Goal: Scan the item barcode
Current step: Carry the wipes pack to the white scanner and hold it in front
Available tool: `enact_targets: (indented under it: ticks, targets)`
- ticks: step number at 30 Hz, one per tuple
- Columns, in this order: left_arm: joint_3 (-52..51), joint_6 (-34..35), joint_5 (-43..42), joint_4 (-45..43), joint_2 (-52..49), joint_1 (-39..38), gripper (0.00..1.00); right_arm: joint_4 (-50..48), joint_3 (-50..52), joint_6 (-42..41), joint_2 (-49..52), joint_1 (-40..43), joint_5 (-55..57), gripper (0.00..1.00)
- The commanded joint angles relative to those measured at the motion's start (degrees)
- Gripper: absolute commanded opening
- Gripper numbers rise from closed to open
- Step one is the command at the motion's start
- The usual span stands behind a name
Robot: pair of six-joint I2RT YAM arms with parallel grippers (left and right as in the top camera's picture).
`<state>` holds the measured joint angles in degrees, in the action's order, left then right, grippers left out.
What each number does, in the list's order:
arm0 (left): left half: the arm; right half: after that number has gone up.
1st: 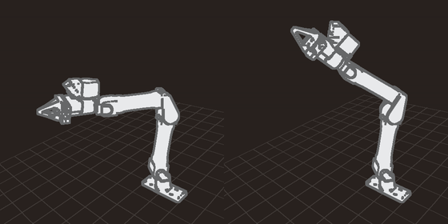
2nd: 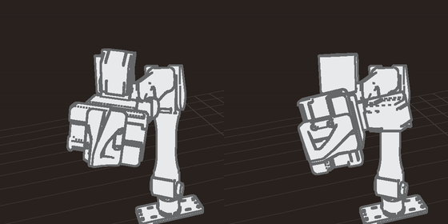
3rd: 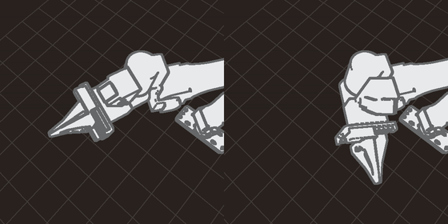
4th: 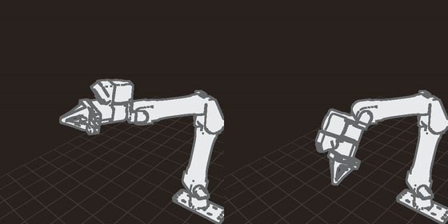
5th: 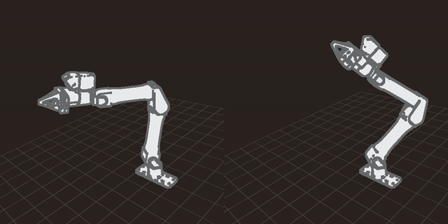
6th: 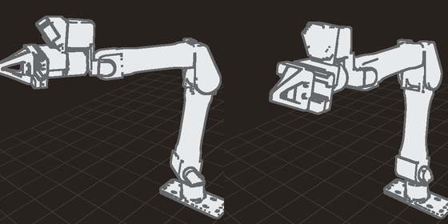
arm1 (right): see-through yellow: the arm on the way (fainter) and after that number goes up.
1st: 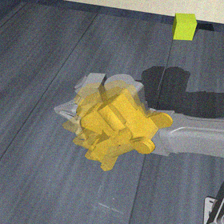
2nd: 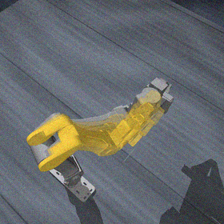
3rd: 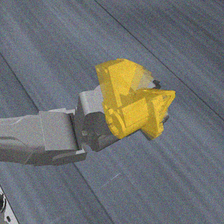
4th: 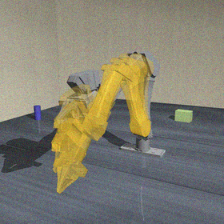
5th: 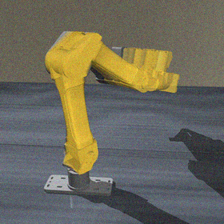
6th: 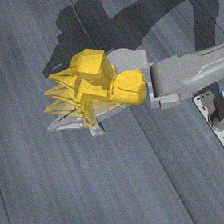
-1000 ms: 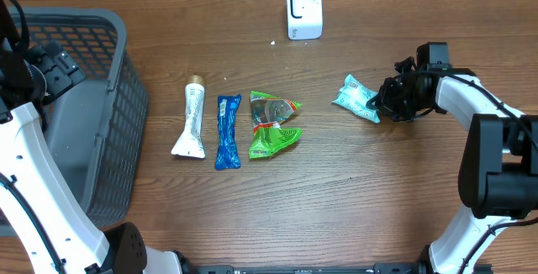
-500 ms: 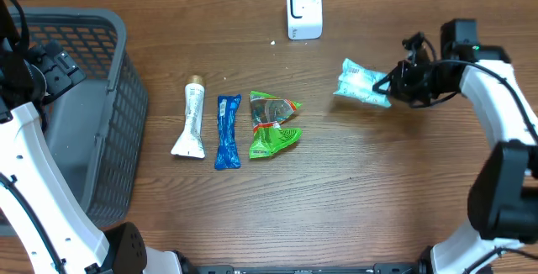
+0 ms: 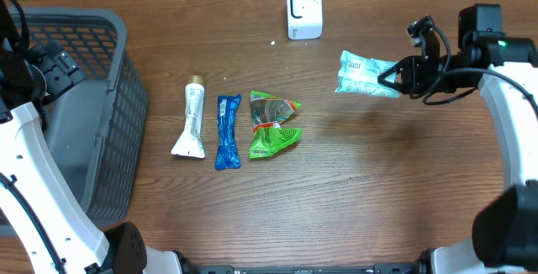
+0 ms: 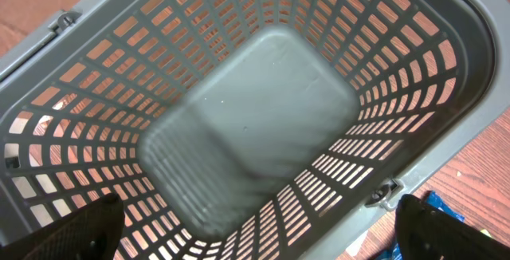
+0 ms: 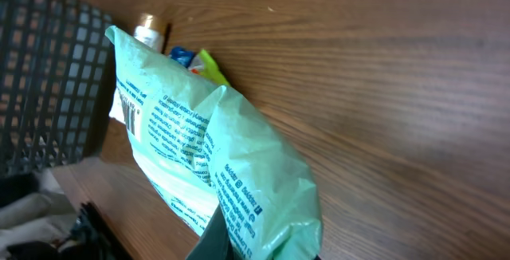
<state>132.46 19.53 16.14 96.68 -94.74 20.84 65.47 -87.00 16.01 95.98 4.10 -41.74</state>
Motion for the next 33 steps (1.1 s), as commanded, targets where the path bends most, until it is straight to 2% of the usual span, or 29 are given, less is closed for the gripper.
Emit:
enact_targets:
  ticks: [1, 8, 11, 14, 16, 22, 26, 33]
  targets:
    - [-0.1, -0.2, 0.8, 0.1, -0.4, 0.2, 1.00, -0.2, -2.4, 5.8, -4.9, -2.6, -1.6, 0.04]
    - [-0.1, -0.2, 0.8, 0.1, -0.4, 0.2, 1.00, -2.3, -2.4, 5.7, -6.4, -7.9, 3.5, 0.04]
    - [-0.1, -0.2, 0.8, 0.1, -0.4, 0.2, 0.99, -7.4, -2.4, -7.6, -6.4, -10.7, 12.7, 0.04]
    - [-0.1, -0.2, 0.8, 0.1, -0.4, 0.2, 0.99, -9.6, -3.4, -14.1, -6.4, -13.3, 22.2, 0.04]
    - [-0.1, -0.2, 0.8, 0.1, -0.4, 0.2, 1.00, -10.4, -4.9, -16.3, -6.3, -15.3, 28.0, 0.04]
    - [-0.1, -0.2, 0.8, 0.1, -0.4, 0.2, 1.00, -11.0, -13.9, -16.2, -4.5, -21.3, 46.1, 0.04]
    - [-0.1, -0.2, 0.8, 0.1, -0.4, 0.2, 1.00, -18.8, -18.9, -10.3, 0.5, -24.7, 59.3, 0.04]
    - [-0.1, -0.2, 0.8, 0.1, -0.4, 0.2, 1.00, -38.2, -18.9, 11.4, 10.3, -27.6, 70.0, 0.04]
